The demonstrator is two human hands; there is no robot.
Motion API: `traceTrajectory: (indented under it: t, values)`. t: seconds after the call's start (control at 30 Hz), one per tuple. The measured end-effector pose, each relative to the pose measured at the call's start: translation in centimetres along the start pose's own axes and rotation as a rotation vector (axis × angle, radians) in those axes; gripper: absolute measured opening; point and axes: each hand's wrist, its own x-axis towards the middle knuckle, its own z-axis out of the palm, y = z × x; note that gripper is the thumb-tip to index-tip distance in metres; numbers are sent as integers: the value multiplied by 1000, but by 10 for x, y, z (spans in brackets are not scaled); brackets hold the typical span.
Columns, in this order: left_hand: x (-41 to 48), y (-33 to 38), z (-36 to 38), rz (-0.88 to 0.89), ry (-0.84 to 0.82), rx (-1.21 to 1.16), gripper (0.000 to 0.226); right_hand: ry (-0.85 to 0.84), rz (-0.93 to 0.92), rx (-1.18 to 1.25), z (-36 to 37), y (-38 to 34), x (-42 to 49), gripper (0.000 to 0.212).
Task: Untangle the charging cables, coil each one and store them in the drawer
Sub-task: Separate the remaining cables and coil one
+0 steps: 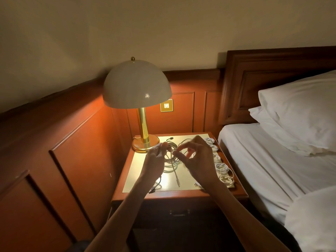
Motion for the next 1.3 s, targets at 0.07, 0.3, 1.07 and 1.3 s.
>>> traceTrajectory:
  t: [0.07, 0.3, 1.07, 1.3]
  values:
    - [-1, 1, 3, -40, 3, -68, 34, -8, -19, -15, -1, -3, -1, 12]
    - [-4, -3, 2, 24, -8, -80, 48, 2, 3, -156, 5, -11, -1, 30]
    - [12, 2, -21, 660, -67, 560, 22, -775, 1174, 1185, -26, -3, 16, 31]
    - [12, 6, -19, 677, -133, 549, 19, -862, 832, 959, -43, 13, 19, 20]
